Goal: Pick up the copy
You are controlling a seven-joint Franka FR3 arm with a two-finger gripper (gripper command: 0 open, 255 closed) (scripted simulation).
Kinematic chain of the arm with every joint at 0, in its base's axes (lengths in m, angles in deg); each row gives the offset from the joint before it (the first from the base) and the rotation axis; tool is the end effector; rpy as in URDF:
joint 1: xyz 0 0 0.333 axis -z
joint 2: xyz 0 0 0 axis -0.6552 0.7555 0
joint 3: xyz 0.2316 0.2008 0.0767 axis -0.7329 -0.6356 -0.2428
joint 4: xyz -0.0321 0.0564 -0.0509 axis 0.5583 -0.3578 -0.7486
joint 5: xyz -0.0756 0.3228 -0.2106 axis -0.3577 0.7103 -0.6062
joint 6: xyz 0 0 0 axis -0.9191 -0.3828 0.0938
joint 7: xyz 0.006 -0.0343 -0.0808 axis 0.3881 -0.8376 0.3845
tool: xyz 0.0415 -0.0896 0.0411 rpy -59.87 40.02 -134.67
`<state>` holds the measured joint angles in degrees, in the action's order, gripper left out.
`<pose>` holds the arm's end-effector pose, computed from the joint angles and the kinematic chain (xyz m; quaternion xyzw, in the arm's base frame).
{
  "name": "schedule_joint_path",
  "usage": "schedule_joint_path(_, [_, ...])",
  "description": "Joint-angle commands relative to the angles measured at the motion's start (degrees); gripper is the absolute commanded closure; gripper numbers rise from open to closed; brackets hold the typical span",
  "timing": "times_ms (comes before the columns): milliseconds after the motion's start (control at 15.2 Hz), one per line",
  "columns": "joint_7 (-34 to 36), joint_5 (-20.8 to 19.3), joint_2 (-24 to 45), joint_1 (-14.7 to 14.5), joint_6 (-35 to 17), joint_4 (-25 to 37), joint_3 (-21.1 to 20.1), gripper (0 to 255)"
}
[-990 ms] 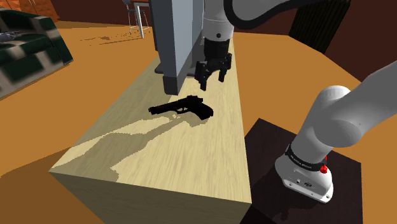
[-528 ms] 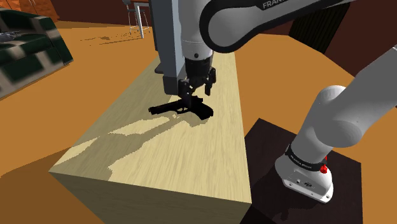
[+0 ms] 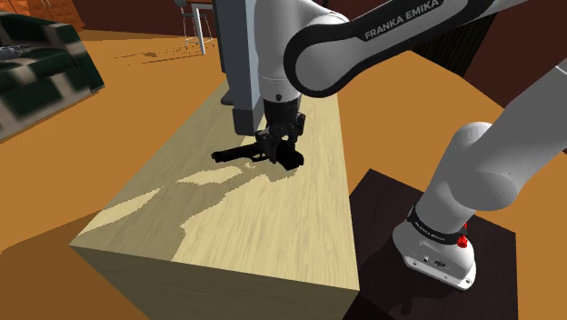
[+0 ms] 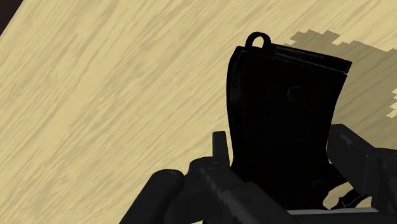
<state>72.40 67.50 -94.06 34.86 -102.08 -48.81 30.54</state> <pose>0.3965 0.2019 0.4318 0.9963 -0.0809 -0.0071 0.0294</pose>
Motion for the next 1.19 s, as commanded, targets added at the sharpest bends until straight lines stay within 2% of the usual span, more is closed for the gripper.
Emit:
schedule_joint_path(0, [0.03,-0.04,0.14,0.02,-0.14,0.0,-0.02,255])
schedule_joint_path(528, [-0.02,0.01,-0.02,0.0,-0.18,-0.19,0.01,255])
schedule_joint_path(1122, [-0.63,0.24,-2.2,0.04,7.1,4.98,0.76,255])
